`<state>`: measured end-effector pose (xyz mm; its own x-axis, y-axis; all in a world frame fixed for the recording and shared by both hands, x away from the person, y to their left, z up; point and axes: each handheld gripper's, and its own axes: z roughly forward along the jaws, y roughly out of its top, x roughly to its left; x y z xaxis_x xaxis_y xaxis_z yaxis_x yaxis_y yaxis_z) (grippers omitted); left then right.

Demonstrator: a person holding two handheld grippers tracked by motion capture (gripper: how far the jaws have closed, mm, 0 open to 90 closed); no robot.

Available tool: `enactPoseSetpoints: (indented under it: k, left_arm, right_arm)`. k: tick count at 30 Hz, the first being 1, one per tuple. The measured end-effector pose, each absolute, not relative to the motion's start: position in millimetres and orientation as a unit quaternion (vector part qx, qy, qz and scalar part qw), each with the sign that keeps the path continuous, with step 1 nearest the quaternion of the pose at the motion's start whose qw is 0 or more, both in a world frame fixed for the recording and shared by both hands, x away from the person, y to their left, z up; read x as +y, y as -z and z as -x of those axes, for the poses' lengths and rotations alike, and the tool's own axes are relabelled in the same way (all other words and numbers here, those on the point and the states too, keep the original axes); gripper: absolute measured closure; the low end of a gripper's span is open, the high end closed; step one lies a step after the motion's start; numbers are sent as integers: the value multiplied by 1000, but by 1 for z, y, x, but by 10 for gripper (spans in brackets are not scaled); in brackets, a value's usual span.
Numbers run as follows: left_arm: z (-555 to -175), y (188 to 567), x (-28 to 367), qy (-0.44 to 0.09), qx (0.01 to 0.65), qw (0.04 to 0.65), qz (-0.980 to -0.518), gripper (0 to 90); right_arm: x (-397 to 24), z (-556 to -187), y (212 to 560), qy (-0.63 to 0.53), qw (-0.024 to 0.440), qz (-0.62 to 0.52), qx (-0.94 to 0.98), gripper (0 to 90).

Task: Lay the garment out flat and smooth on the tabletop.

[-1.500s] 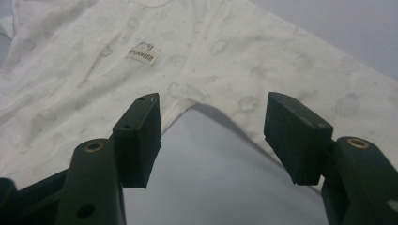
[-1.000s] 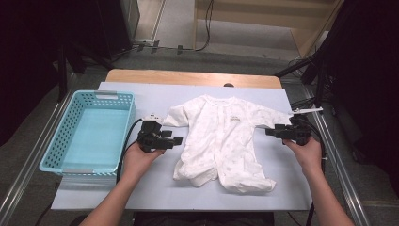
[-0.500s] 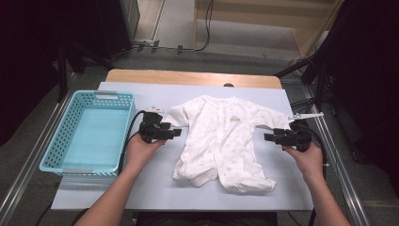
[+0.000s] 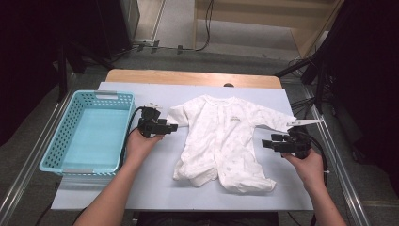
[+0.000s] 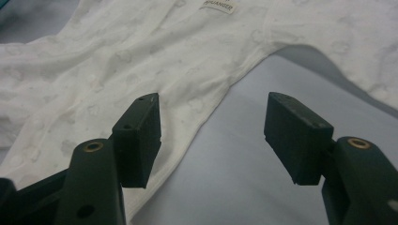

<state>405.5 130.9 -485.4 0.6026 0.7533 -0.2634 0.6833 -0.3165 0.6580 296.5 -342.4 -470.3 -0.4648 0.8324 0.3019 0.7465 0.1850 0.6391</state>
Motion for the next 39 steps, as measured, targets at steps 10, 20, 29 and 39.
enactPoseSetpoints:
  k: [10, 20, 29, 39]
  left_arm:
    - [-417, 491, 132, -70, 452, 373, -807, 375]
    - [-422, 499, 131, -66, 458, 378, -802, 451]
    - [-428, 501, 122, -47, 473, 360, -803, 864]
    - [-446, 460, 121, -42, 478, 373, -794, 871]
  right_arm:
    - [-330, -279, 469, -385, 48, -494, 778, 352]
    - [-322, -265, 472, -380, 45, -482, 788, 352]
    - [-321, -266, 473, -379, 46, -477, 792, 352]
    - [-320, -270, 473, -381, 44, -472, 794, 354]
